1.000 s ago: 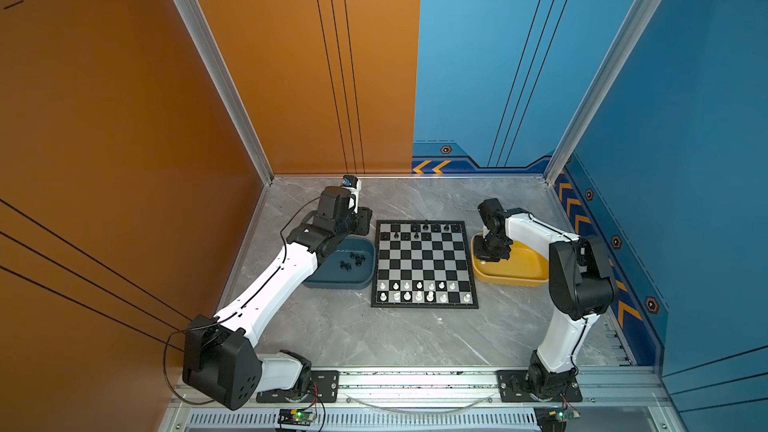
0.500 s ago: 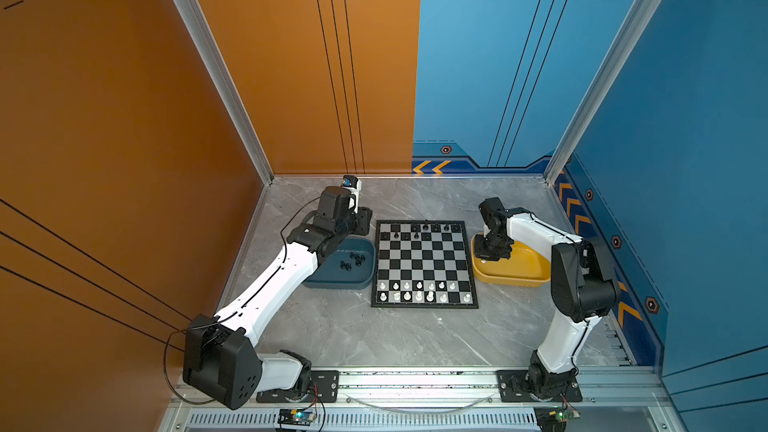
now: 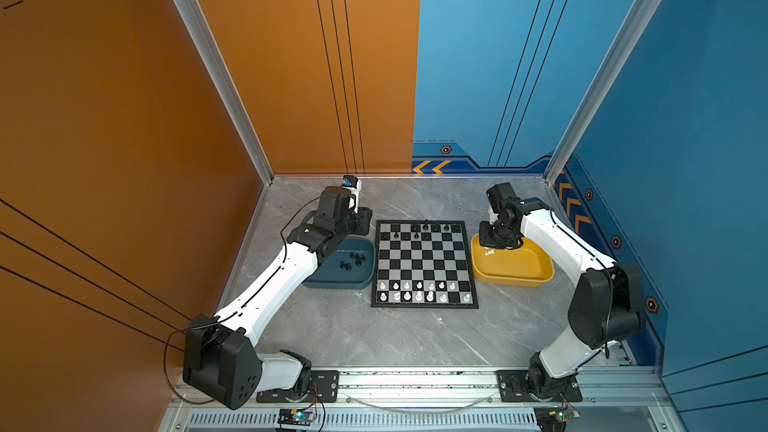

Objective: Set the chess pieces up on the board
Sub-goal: 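Lift the white pawn out of the yellow tray with the right gripper, then carry the white pawn with the right gripper to the nearest row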

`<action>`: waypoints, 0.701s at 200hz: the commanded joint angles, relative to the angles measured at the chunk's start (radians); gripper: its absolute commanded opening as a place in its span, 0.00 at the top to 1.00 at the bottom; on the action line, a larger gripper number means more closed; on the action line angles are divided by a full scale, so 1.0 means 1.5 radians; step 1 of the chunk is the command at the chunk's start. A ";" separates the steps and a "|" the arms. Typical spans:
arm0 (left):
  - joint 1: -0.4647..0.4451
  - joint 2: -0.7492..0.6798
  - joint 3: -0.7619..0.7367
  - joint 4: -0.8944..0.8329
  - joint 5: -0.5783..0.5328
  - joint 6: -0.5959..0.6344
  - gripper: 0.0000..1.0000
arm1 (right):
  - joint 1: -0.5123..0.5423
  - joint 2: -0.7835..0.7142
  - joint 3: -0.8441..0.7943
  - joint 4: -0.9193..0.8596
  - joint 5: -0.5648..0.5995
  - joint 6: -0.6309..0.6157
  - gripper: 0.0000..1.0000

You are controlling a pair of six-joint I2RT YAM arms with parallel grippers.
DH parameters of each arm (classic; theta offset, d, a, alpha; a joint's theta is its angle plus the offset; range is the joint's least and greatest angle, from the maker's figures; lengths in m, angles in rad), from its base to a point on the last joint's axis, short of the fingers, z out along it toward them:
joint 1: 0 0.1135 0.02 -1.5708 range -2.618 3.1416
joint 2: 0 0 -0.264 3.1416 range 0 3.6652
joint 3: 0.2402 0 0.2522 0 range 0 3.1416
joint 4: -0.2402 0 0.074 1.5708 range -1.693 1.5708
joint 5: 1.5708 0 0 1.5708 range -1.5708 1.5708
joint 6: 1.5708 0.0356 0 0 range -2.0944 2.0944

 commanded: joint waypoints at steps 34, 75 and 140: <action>0.004 -0.037 -0.032 0.003 -0.004 0.010 0.54 | 0.100 -0.059 -0.007 -0.100 0.025 0.012 0.99; 0.005 -0.052 -0.048 0.008 -0.003 0.008 0.54 | 0.175 -0.067 -0.042 -0.096 0.029 0.047 0.99; 0.004 -0.066 -0.059 0.007 -0.001 0.004 0.54 | 0.206 -0.032 -0.108 -0.035 0.019 0.074 0.99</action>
